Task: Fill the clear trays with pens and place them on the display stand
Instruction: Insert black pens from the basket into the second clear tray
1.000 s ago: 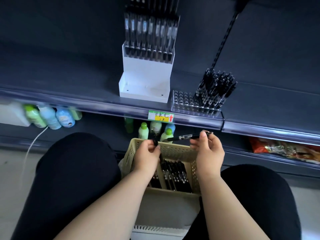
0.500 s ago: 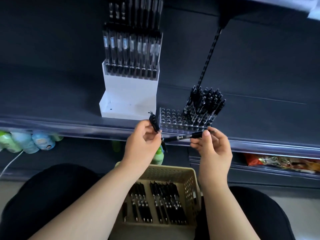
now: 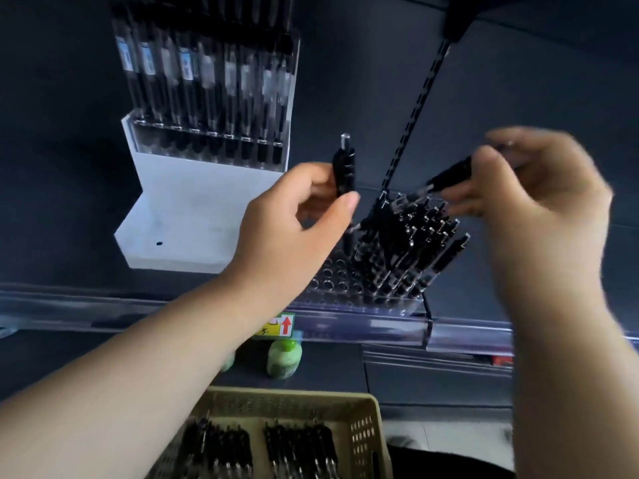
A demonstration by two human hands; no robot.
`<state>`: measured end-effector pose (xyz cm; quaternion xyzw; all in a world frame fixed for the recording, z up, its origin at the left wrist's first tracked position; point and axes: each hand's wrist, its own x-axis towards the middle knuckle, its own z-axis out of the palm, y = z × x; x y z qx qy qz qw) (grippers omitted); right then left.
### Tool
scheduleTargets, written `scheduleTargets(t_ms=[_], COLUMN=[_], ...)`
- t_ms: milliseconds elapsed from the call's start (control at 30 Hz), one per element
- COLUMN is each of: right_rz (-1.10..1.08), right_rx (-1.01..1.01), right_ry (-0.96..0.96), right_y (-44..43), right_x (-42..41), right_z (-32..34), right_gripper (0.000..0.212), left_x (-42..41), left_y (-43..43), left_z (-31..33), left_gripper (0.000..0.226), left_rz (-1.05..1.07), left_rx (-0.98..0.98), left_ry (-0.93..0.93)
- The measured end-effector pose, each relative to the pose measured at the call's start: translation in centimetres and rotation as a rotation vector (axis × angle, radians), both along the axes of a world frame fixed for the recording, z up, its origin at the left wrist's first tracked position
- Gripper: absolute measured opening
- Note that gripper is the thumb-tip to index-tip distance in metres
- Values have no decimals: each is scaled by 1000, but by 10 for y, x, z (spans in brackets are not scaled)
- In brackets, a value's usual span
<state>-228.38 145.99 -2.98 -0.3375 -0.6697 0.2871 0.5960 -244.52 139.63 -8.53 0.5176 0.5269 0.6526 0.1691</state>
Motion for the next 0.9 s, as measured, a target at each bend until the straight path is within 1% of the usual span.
scheduleTargets(t_ms=[33,133,167,233,300,433,800,900], right_rz=[-5,-68,-91,-107,-110,-108,-121,-116], right_rx=[6,-8,-11,-45,-59,-12,47,63], right_ry=[-79,-299,-346,-400,-455,-589,-623,-678], right_y=[11,28,30,30,28,28,26,24], right_x=[-2,-4,-4,-4,-4,-6,-11,-14], right_z=[5,-1,-5,-13,-17,-19,-25,-28], right_gripper=[9,2,3,7,7,3,5,5], left_x=[-3,-12,-15,-18,-17,-12,-5,-4], left_y=[8,20,20,18,16,16,20,19], left_z=[-1,-6,-9,-14,-18,-22,-22,-23], left_gripper=[12,10,9,7,7,11,14,13], left_rz=[0,-6,3,18,24,-4,21,23], left_rx=[-3,-20,-30,-55,-77,-81,-76,-86], left_ry=[7,-77,-96,-109,-94,-89,-104,-101])
